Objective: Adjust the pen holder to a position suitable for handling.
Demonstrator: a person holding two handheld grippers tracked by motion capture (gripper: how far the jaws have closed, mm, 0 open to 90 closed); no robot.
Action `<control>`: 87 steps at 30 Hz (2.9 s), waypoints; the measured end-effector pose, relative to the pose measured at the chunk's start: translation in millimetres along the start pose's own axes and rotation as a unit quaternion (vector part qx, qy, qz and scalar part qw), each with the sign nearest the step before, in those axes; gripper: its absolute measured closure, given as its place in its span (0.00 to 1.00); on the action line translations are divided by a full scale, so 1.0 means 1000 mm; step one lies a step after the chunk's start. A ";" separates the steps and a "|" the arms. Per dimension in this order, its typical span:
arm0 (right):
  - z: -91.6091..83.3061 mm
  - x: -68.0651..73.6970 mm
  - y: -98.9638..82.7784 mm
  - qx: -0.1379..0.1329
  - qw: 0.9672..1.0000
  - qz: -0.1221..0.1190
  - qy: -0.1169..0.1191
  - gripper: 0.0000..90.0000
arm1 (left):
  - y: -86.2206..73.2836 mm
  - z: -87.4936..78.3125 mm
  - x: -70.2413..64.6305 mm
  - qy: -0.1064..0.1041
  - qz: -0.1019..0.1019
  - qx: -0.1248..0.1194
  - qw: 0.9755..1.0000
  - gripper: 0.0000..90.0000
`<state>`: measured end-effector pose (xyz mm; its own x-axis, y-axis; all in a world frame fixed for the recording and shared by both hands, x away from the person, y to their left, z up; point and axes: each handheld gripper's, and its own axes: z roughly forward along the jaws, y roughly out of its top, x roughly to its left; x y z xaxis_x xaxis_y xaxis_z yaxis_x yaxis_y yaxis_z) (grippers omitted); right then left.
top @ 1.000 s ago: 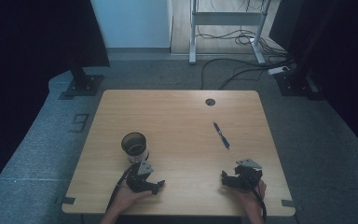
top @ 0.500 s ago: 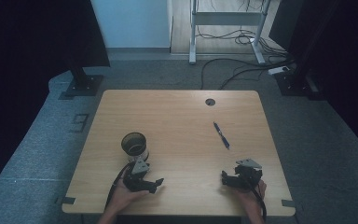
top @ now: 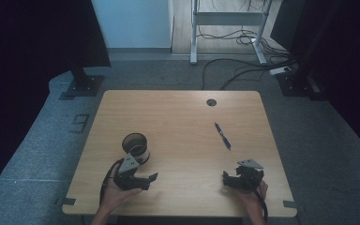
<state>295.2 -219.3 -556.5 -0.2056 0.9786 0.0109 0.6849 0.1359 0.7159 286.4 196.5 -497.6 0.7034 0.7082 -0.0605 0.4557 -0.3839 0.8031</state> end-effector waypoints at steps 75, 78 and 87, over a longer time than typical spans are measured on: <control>0.000 0.000 0.000 -0.002 1.000 0.001 -0.001 0.00 | 0.004 0.015 0.069 0.110 -0.092 0.005 0.990 0.06; 0.000 0.000 0.000 -0.002 1.000 0.001 -0.001 0.00 | 0.004 0.022 0.073 0.113 -0.095 0.004 0.989 0.06; 0.000 0.000 0.000 -0.002 1.000 0.001 -0.002 0.00 | 0.007 0.034 0.074 0.118 -0.079 -0.010 0.990 0.09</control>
<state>295.3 -219.5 -556.4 -0.2015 0.9794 0.0109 0.6828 0.1325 0.7185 360.6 225.8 -516.5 0.4769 0.8777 -0.0474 0.5373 -0.2484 0.8060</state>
